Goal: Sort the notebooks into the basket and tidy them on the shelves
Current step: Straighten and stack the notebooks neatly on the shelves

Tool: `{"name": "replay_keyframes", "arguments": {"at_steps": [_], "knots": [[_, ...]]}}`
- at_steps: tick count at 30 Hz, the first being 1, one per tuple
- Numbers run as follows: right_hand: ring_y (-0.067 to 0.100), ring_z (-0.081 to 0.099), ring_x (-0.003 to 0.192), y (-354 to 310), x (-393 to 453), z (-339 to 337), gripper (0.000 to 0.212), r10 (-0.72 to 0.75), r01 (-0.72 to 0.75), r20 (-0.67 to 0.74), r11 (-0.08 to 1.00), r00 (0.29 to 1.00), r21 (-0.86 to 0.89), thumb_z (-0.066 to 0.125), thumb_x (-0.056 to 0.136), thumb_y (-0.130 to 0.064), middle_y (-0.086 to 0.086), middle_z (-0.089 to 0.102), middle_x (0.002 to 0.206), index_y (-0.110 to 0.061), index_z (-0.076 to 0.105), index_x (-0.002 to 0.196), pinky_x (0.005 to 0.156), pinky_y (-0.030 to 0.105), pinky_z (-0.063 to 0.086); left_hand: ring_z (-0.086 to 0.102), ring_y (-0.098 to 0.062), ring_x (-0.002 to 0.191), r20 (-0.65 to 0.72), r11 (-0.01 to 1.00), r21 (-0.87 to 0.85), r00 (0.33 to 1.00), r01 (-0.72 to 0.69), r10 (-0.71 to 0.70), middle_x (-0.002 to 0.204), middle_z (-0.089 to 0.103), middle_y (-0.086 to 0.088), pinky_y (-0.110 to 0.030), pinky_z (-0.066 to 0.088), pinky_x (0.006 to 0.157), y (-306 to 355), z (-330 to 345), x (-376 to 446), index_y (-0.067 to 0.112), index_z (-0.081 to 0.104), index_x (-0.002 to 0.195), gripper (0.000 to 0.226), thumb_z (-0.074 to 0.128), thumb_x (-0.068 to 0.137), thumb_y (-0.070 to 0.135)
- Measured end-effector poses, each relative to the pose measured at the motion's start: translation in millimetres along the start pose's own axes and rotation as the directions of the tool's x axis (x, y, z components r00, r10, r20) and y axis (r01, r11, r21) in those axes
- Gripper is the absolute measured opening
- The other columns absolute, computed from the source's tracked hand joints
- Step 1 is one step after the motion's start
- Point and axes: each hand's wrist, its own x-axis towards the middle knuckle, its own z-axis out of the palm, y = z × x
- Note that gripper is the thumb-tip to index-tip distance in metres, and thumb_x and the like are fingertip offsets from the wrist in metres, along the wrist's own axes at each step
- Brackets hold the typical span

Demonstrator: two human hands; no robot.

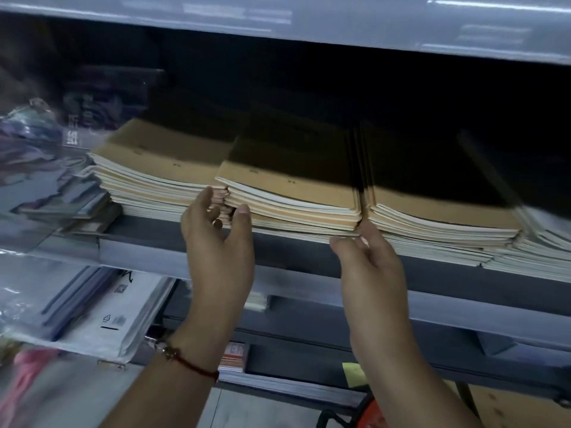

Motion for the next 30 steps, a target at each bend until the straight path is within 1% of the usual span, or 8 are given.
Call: {"name": "replay_keyframes", "arguments": {"at_steps": [4, 11, 14, 17, 22, 23, 26, 30], "knots": [[-0.022, 0.051, 0.080, 3, -3, 5, 0.061, 0.000, -0.001, -0.023, 1.000, 1.000, -0.021, 0.060, 0.094, -0.032, -0.015, 0.052, 0.132, -0.040, 0.037, 0.150, 0.065, 0.010, 0.037, 0.058, -0.001, 0.115, 0.049, 0.997, -0.051, 0.997, 0.059, -0.056, 0.129, 0.058, 0.010, -0.007, 0.045, 0.084, -1, 2, 1, 0.024, 0.040, 0.148, 0.055, 0.061, 0.097, 0.029], [-0.011, 0.050, 0.109, 11, 0, 7, 0.064, -0.014, 0.013, -0.029, 1.000, 0.999, -0.011, 0.060, 0.093, -0.034, -0.006, 0.050, 0.141, -0.042, 0.033, 0.151, 0.072, 0.012, 0.034, 0.067, -0.002, 0.098, 0.050, 0.991, -0.108, 0.996, 0.074, -0.069, 0.104, 0.072, 0.010, -0.013, 0.051, 0.080, 0, -9, 5, 0.022, 0.066, 0.120, 0.025, 0.066, 0.094, 0.020], [-0.021, 0.052, 0.094, 11, -1, 9, 0.066, -0.031, 0.030, -0.030, 0.999, 0.999, -0.023, 0.060, 0.094, -0.031, -0.011, 0.052, 0.129, -0.042, 0.031, 0.152, 0.068, 0.009, 0.038, 0.069, -0.003, 0.097, 0.084, 0.996, -0.075, 0.996, 0.039, -0.033, 0.103, 0.074, 0.009, -0.009, 0.052, 0.077, -2, -17, 7, 0.021, 0.068, 0.119, 0.028, 0.071, 0.091, 0.024], [-0.015, 0.055, 0.100, 8, -5, 10, 0.065, -0.072, 0.070, -0.036, 0.996, 0.997, -0.053, 0.061, 0.094, -0.028, -0.018, 0.046, 0.126, -0.043, 0.032, 0.151, 0.066, 0.003, 0.040, 0.068, -0.006, 0.101, 0.133, 0.999, -0.015, 0.991, -0.031, 0.032, 0.111, 0.070, 0.008, -0.012, 0.052, 0.079, -5, -25, 13, 0.025, 0.059, 0.129, 0.044, 0.074, 0.088, 0.027], [-0.008, 0.041, 0.129, -7, -11, 13, 0.061, -0.310, 0.301, -0.005, 0.926, 0.951, -0.228, 0.063, 0.094, -0.025, -0.026, 0.034, 0.149, -0.046, 0.037, 0.145, 0.100, 0.015, 0.037, 0.054, -0.004, 0.113, 0.143, 0.944, 0.217, 0.964, -0.250, 0.223, 0.129, 0.044, 0.008, -0.017, 0.048, 0.093, -5, -25, 23, 0.029, 0.037, 0.149, 0.070, 0.070, 0.088, 0.042], [-0.013, 0.044, 0.122, -9, -9, 15, 0.062, -0.301, 0.295, 0.013, 0.925, 0.954, -0.238, 0.063, 0.094, -0.026, -0.025, 0.032, 0.150, -0.046, 0.036, 0.146, 0.100, 0.013, 0.039, 0.053, -0.007, 0.113, 0.145, 0.938, 0.214, 0.959, -0.272, 0.245, 0.127, 0.043, 0.007, -0.022, 0.049, 0.096, -4, -21, 23, 0.027, 0.039, 0.148, 0.065, 0.066, 0.091, 0.043], [-0.030, 0.049, 0.075, -10, -4, 19, 0.061, -0.228, 0.222, 0.008, 0.941, 0.974, -0.256, 0.062, 0.095, -0.022, -0.019, 0.029, 0.152, -0.036, 0.038, 0.149, 0.066, -0.007, 0.037, 0.054, -0.013, 0.110, 0.148, 0.924, 0.197, 0.941, -0.329, 0.303, 0.116, 0.049, 0.005, -0.037, 0.050, 0.094, -3, -8, 17, 0.025, 0.052, 0.141, 0.043, 0.051, 0.100, 0.041], [-0.033, 0.046, 0.076, -1, 0, 16, 0.061, -0.242, 0.233, 0.000, 0.933, 0.970, -0.275, 0.063, 0.094, -0.021, -0.018, 0.029, 0.151, -0.032, 0.038, 0.149, 0.063, -0.008, 0.034, 0.053, -0.013, 0.108, 0.140, 0.907, 0.215, 0.931, -0.361, 0.337, 0.112, 0.051, 0.008, -0.032, 0.050, 0.091, -4, -3, 10, 0.029, 0.056, 0.135, 0.033, 0.047, 0.104, 0.036]]}}
